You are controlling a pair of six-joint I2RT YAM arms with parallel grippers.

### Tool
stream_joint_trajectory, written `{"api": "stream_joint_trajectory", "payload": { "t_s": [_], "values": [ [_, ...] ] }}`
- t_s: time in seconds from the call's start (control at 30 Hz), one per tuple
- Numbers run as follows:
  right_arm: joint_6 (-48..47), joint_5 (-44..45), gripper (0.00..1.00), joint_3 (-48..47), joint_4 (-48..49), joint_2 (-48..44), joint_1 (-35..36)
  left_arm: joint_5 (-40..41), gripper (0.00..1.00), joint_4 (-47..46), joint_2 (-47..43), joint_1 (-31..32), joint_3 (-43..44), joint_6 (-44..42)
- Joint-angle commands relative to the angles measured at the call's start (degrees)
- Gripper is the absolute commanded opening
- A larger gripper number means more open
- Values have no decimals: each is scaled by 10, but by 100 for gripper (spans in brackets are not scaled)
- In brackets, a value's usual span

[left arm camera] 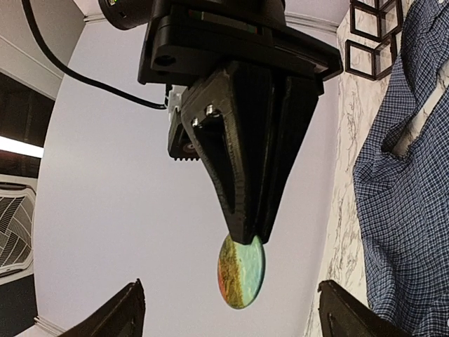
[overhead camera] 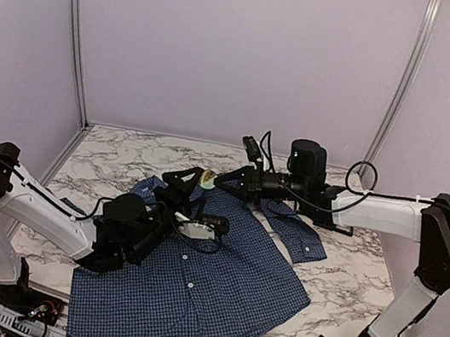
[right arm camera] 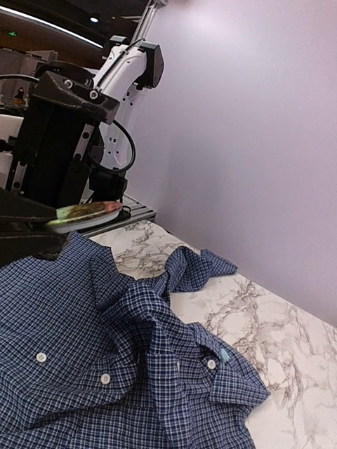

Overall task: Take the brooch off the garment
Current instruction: Pass from the left arm to the right, then place the brooch in the brooch box.

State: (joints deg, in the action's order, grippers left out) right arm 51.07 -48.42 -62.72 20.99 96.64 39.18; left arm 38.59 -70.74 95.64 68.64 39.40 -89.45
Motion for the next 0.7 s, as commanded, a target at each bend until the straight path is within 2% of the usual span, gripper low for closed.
{"api": "stream_joint_trajectory", "payload": {
  "t_s": [0.0, 0.07, 0.1, 0.37, 0.5, 0.67],
  "values": [
    [-3, 30, 0, 7, 11, -9, -10, 28, 91, 91, -56, 6, 1, 118],
    [-10, 38, 0, 9, 6, -12, -15, 29, 98, 139, -80, 7, 4, 169],
    [-15, 43, 0, 9, -1, -13, -17, 29, 99, 167, -91, 7, 7, 195],
    [-43, 85, 0, 21, -23, -17, -27, 13, 99, 394, -170, 6, 48, 456],
    [-48, 100, 0, 28, -23, -10, -29, 19, 99, 461, -195, 5, 61, 576],
    [-44, 115, 0, 45, -17, -5, -40, -40, 99, 552, -241, -16, 68, 748]
  ]
}}
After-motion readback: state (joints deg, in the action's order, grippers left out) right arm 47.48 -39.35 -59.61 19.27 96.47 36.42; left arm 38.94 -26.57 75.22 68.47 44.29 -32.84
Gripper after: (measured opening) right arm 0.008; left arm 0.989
